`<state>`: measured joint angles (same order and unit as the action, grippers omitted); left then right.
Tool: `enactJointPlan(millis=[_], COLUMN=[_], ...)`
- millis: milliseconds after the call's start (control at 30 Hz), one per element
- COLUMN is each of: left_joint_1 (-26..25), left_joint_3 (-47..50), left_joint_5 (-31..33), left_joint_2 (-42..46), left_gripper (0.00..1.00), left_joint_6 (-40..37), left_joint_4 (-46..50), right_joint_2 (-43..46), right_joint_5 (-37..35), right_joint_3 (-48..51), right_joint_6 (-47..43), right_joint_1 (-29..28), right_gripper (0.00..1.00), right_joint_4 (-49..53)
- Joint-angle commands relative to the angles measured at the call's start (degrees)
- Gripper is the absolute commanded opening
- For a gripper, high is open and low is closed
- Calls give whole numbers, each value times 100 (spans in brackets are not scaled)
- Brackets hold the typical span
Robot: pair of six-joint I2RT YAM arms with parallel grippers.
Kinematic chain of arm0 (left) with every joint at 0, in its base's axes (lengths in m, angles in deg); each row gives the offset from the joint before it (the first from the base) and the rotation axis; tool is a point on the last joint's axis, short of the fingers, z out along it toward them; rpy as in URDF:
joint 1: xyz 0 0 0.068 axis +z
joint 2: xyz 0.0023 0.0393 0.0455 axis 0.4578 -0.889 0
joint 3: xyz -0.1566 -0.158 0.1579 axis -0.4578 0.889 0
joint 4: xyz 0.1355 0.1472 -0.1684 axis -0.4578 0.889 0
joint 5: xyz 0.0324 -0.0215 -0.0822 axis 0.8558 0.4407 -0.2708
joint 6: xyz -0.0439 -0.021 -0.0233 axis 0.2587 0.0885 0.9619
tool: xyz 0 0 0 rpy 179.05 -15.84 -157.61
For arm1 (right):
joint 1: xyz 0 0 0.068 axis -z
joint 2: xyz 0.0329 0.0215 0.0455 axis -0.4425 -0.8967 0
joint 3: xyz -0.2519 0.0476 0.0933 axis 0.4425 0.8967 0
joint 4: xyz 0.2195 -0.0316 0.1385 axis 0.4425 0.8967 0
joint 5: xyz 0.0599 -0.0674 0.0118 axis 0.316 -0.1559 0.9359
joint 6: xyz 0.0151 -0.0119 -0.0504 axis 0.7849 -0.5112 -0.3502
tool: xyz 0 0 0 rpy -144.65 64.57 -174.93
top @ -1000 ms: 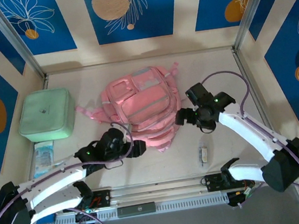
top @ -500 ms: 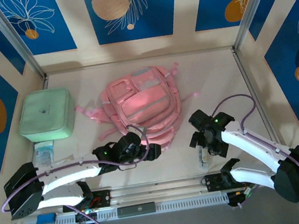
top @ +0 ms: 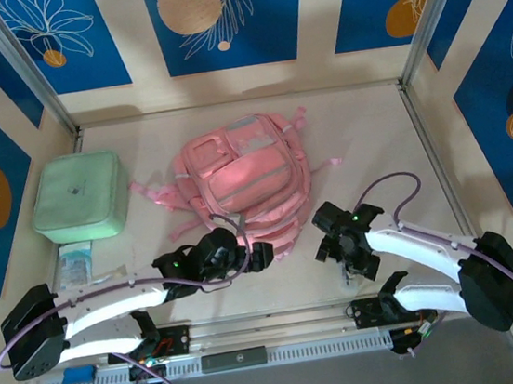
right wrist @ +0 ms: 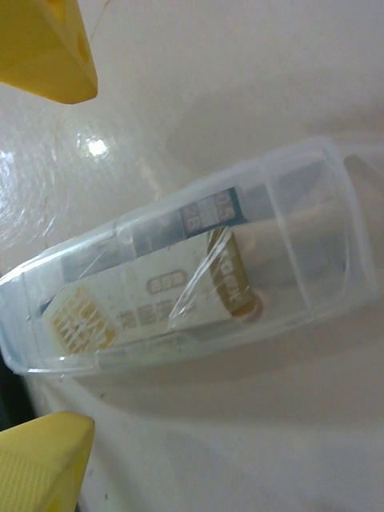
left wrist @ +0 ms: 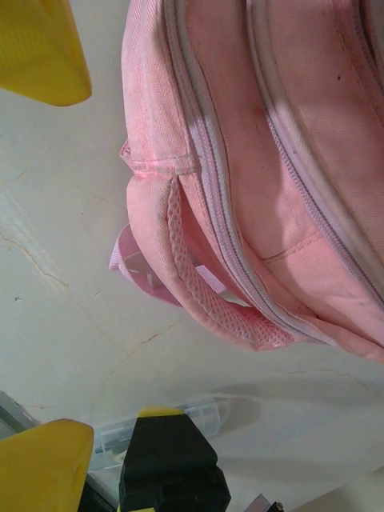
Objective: Pack the student bag
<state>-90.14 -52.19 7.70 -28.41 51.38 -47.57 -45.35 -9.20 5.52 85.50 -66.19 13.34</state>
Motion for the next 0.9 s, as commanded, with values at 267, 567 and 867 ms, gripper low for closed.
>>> enactJointPlan(millis=[267,567,867], left_joint_1=[-31,-25,-8], left_joint_3=[106,113,148], left_joint_5=[299,420,516], left_joint_2=[169,238,427], left_gripper=[99,99,99], left_joint_6=[61,34,11], left_joint_4=[241,301,403], right_joint_2=[-508,-1093,-1546], right_joint_5=[25,-499,-76], right_joint_3=[-269,-958,-677], right_joint_6=[-52,-264,283], right_joint_1=[-162,-479,-716], right_gripper=[99,82,93], right_joint_4=[-619,202,-93])
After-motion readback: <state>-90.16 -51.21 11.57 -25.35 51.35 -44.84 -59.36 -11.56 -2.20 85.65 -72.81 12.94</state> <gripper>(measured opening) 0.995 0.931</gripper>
